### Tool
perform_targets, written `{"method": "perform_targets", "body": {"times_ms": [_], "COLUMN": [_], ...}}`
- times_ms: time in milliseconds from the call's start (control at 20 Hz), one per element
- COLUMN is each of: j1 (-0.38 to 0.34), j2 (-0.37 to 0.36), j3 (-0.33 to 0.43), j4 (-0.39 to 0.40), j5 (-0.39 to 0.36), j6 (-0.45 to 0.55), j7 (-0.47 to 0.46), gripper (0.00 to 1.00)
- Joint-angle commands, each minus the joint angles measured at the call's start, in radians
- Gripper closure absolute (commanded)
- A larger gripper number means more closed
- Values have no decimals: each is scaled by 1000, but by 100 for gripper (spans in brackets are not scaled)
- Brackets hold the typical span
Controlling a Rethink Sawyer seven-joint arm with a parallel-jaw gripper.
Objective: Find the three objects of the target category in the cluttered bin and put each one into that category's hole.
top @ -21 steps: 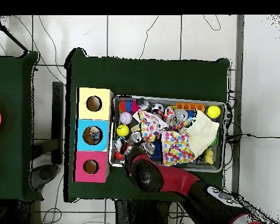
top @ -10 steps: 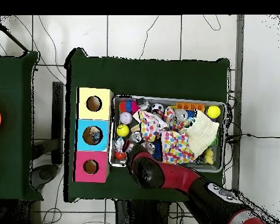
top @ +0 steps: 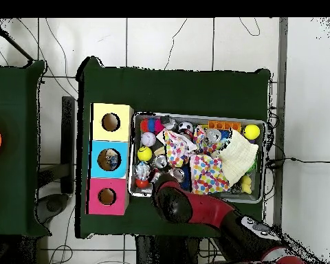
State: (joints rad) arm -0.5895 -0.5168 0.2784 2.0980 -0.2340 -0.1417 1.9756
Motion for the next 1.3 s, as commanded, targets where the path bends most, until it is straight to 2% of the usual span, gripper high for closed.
{"method": "perform_targets", "body": {"times_ms": [50,450,750,900,1100,1150,1300], "j1": [39,37,-9,-52,-167,-179,-256], "j2": [7,11,23,25,29,23,18], "j3": [-102,-94,-26,35,196,216,335], "j4": [-165,-162,-147,-126,-61,-54,14], "j5": [-10,-34,-40,-45,-67,-73,-56], "j6": [152,211,265,270,243,239,258], "j7": [6,-3,-22,-25,-18,-16,8], "gripper": [0,0,0,0,0,0,0]}}
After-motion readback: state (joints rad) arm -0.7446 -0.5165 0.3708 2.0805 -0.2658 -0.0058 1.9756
